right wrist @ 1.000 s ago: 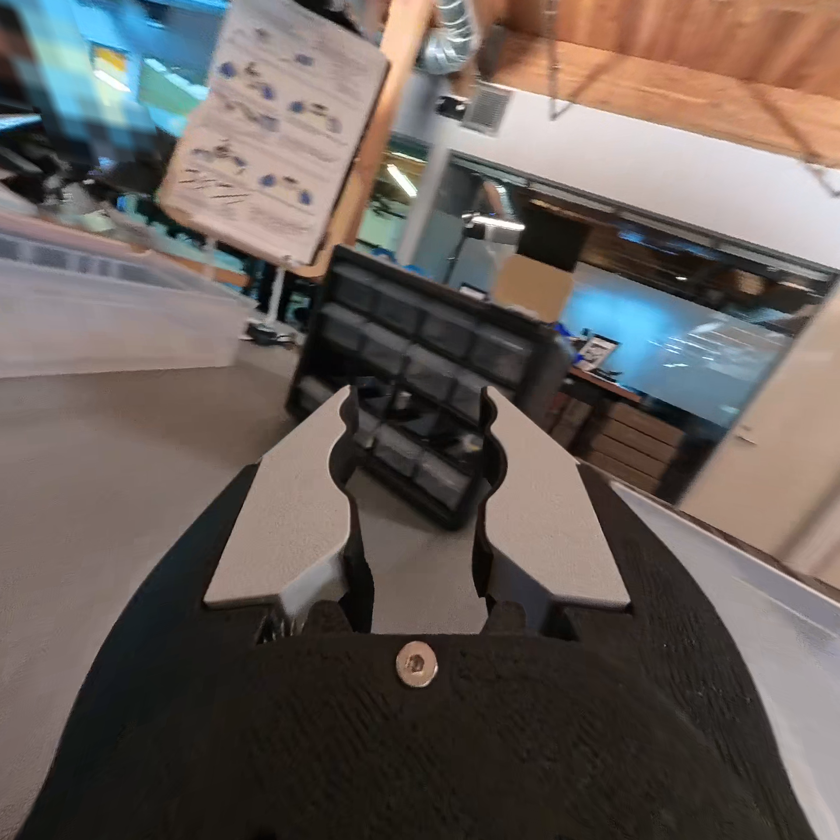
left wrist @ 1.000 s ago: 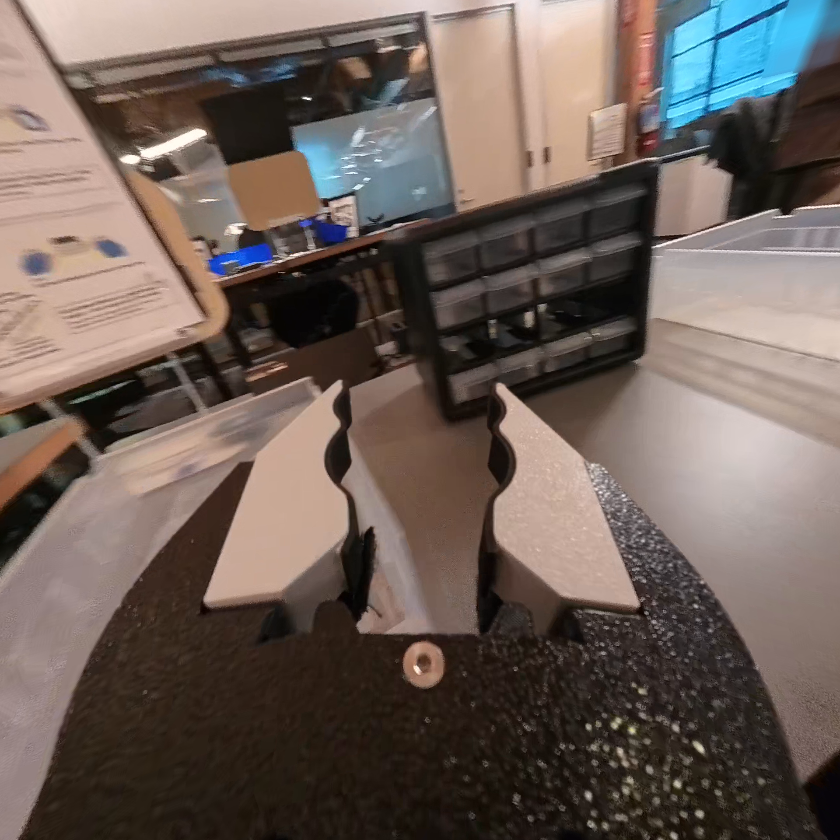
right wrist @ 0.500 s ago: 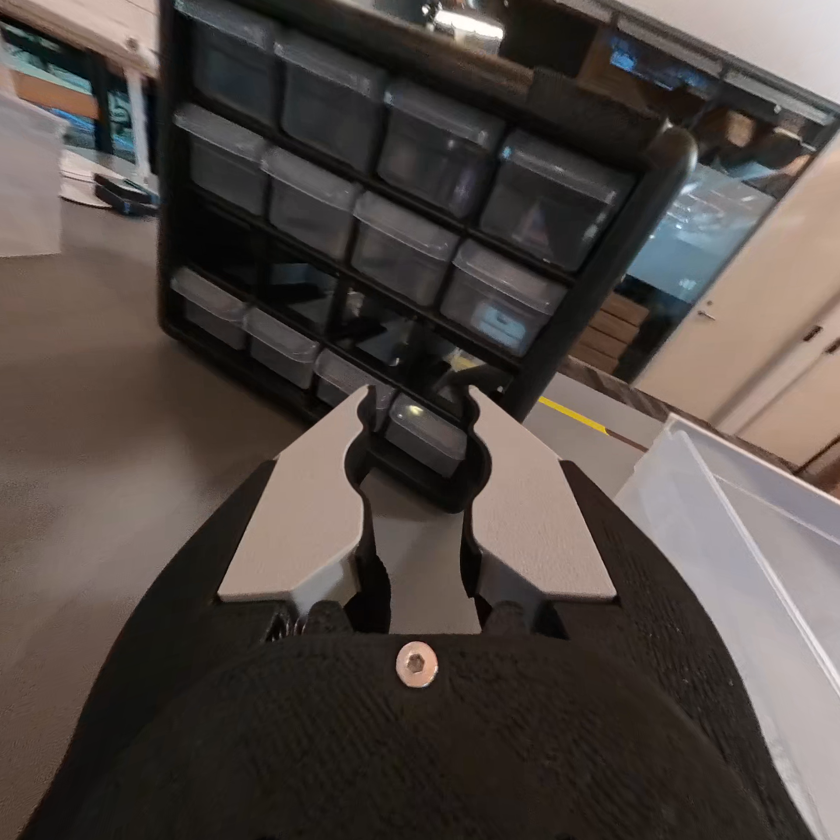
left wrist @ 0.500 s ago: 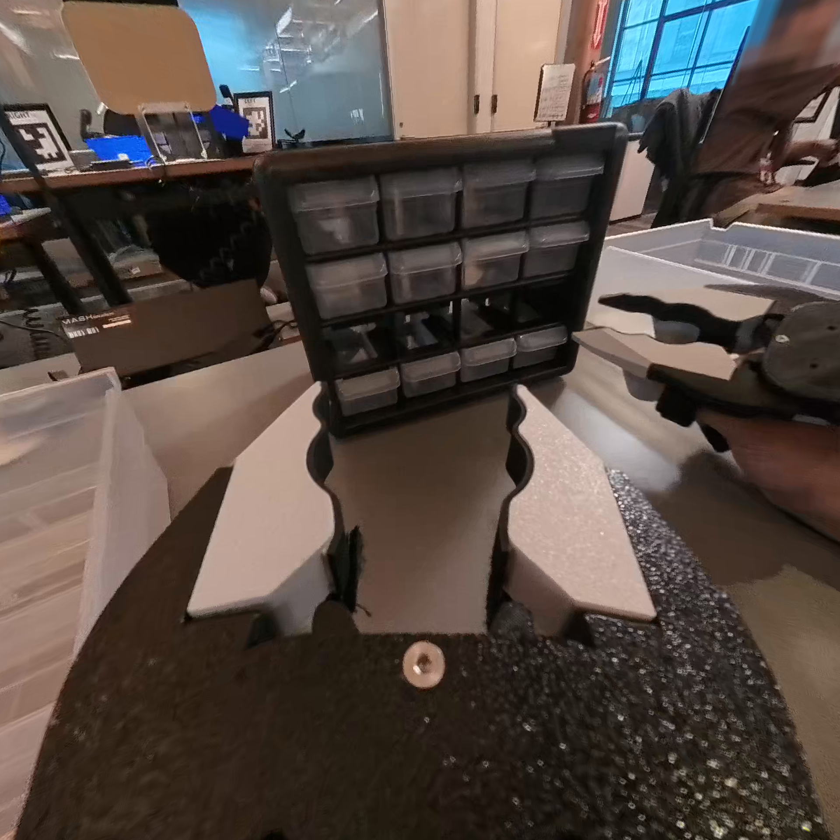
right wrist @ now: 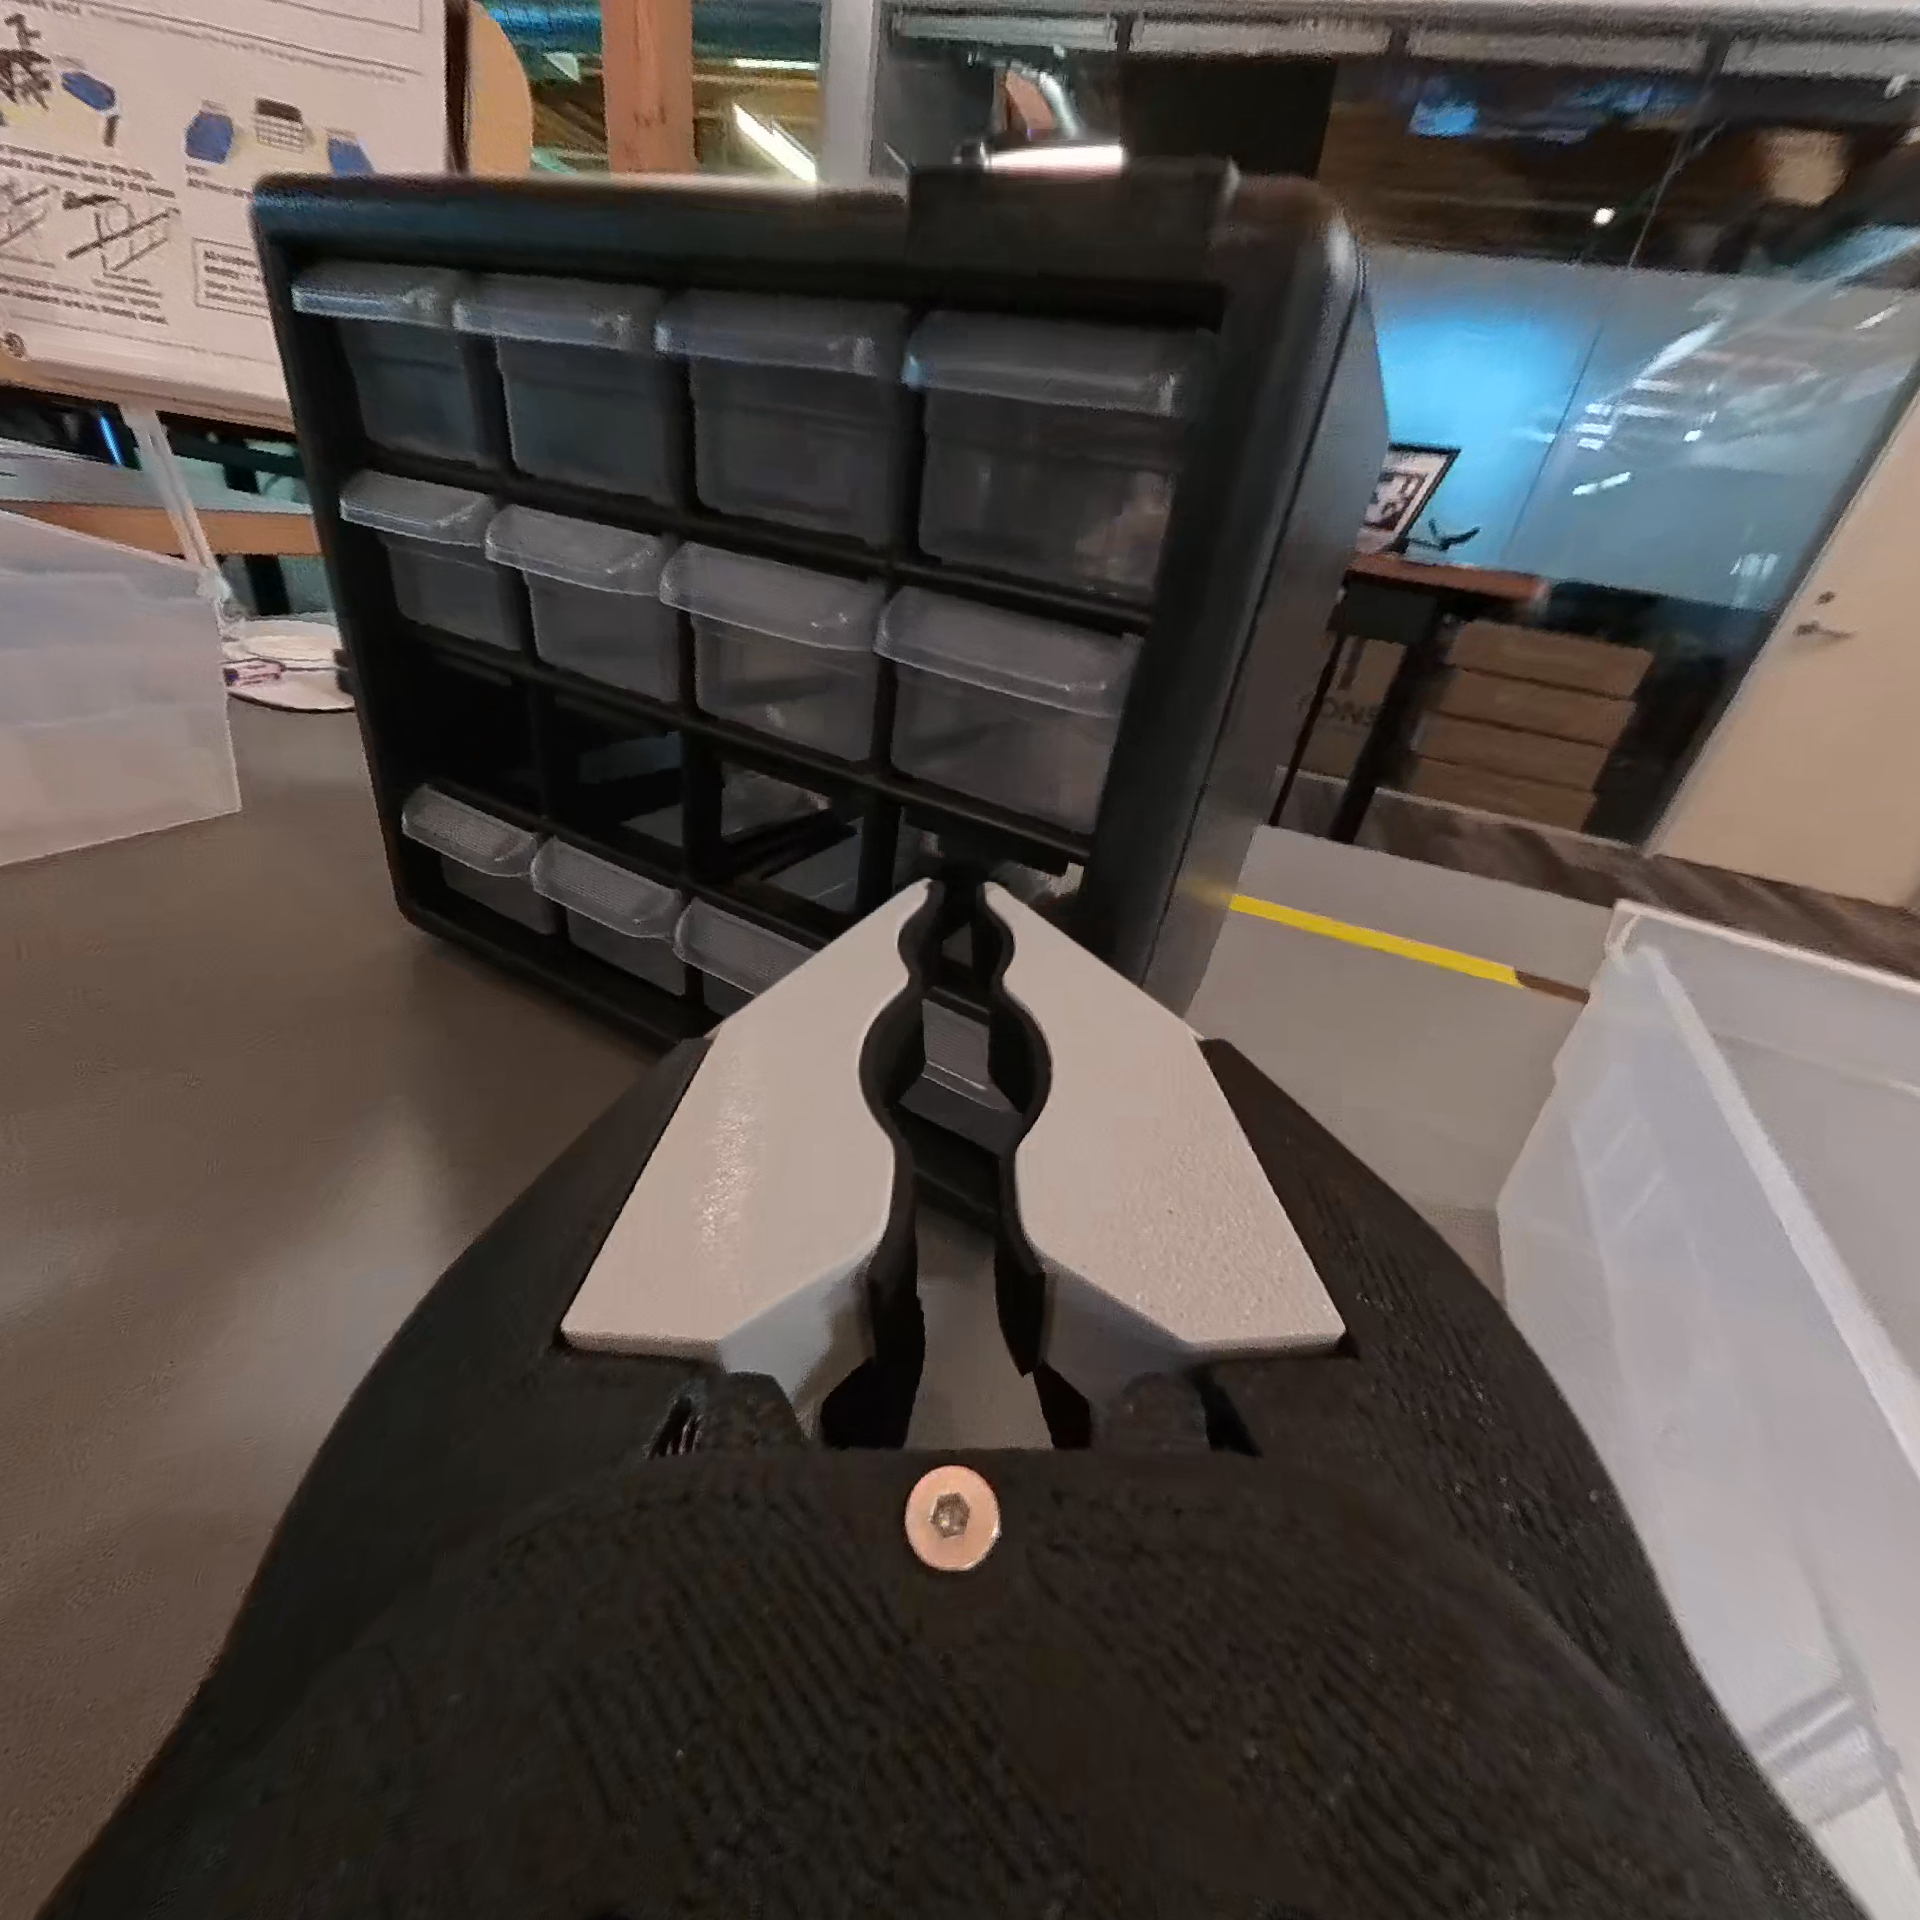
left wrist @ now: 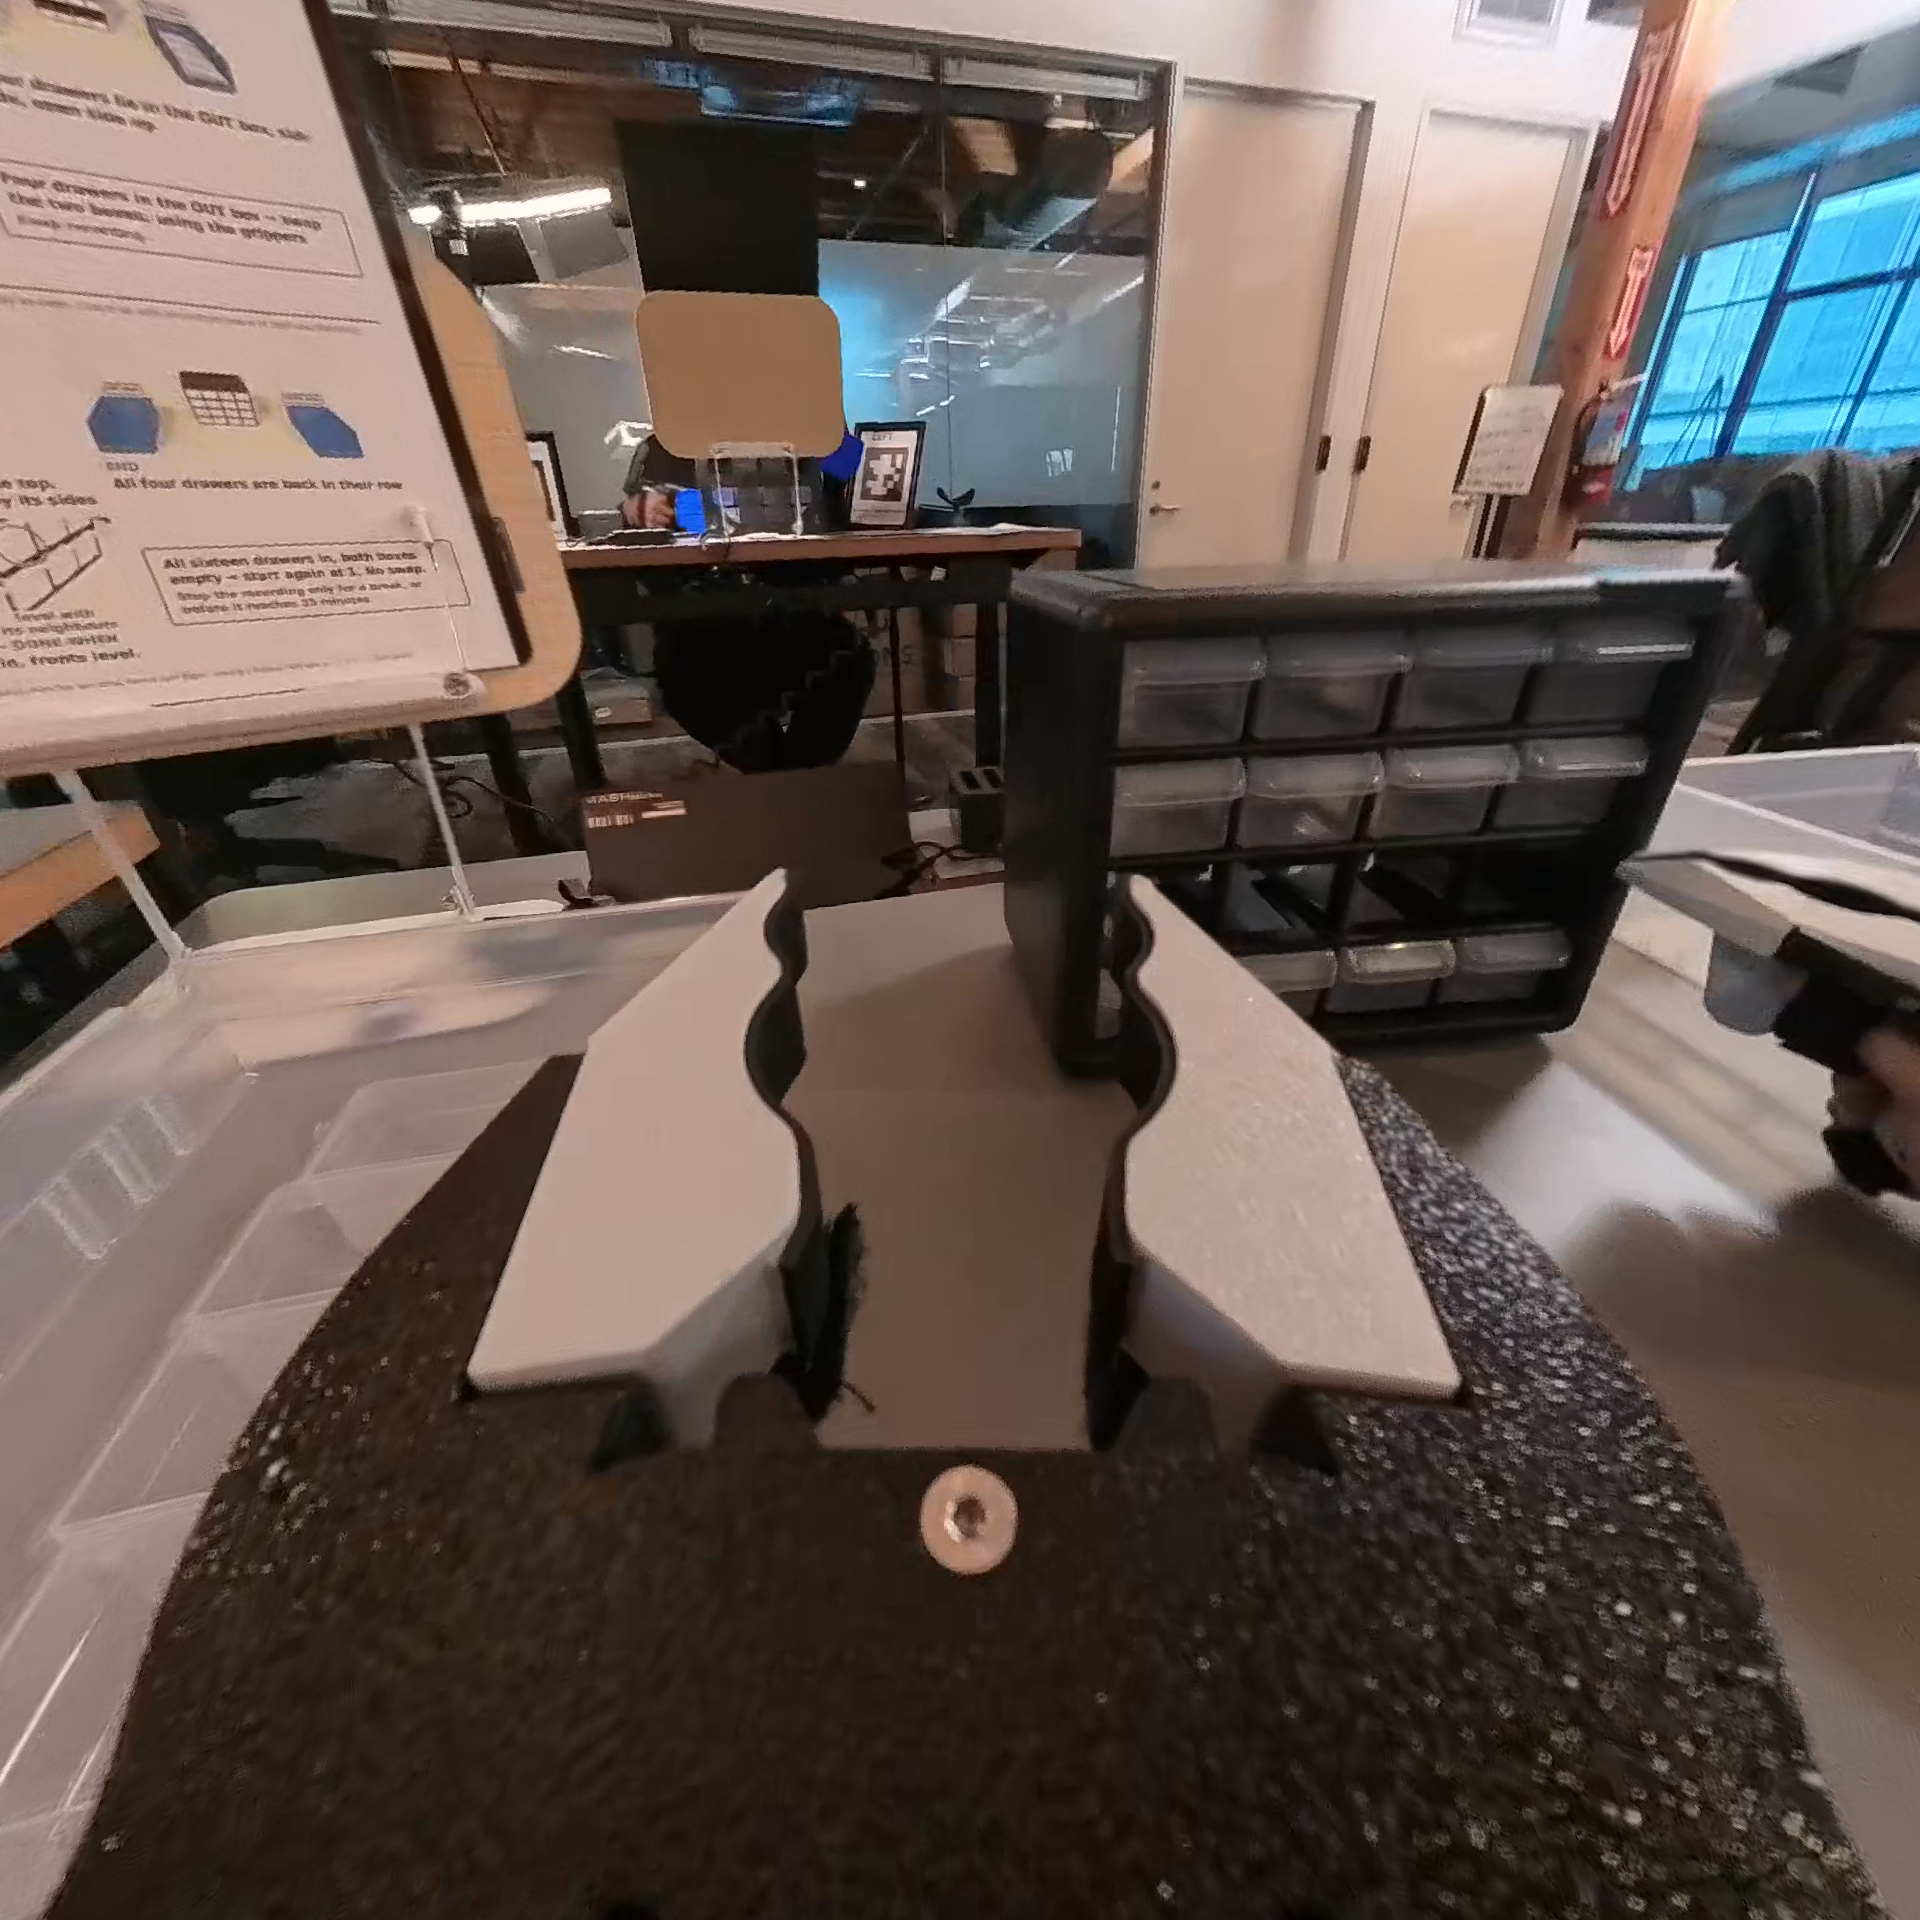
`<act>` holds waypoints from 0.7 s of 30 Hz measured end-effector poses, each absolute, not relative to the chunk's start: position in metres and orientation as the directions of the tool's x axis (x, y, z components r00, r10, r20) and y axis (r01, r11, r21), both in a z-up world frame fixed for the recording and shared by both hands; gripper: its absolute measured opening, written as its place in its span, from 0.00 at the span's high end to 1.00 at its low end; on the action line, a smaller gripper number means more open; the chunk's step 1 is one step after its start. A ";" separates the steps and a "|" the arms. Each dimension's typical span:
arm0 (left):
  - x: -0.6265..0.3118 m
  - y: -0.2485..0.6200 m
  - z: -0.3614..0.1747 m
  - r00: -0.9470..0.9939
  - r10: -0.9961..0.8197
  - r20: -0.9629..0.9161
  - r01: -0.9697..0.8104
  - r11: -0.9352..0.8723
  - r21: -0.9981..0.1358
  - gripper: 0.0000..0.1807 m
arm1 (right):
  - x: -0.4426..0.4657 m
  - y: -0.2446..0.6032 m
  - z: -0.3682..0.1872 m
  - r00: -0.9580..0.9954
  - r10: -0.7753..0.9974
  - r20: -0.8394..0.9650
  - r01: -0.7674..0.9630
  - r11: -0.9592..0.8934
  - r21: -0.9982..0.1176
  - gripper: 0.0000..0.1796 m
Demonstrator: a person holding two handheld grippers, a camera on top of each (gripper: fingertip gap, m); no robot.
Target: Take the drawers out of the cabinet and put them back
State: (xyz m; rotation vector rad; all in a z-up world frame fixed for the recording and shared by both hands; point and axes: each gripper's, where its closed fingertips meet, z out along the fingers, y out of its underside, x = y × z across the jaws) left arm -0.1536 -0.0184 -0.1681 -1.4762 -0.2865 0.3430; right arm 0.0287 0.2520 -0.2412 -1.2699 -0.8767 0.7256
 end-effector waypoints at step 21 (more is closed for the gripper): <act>-0.197 -0.072 -0.123 0.855 0.519 -0.004 -0.107 0.169 -0.980 0.71 | 0.014 0.294 -0.254 0.566 0.804 0.183 0.131 0.131 -0.983 1.00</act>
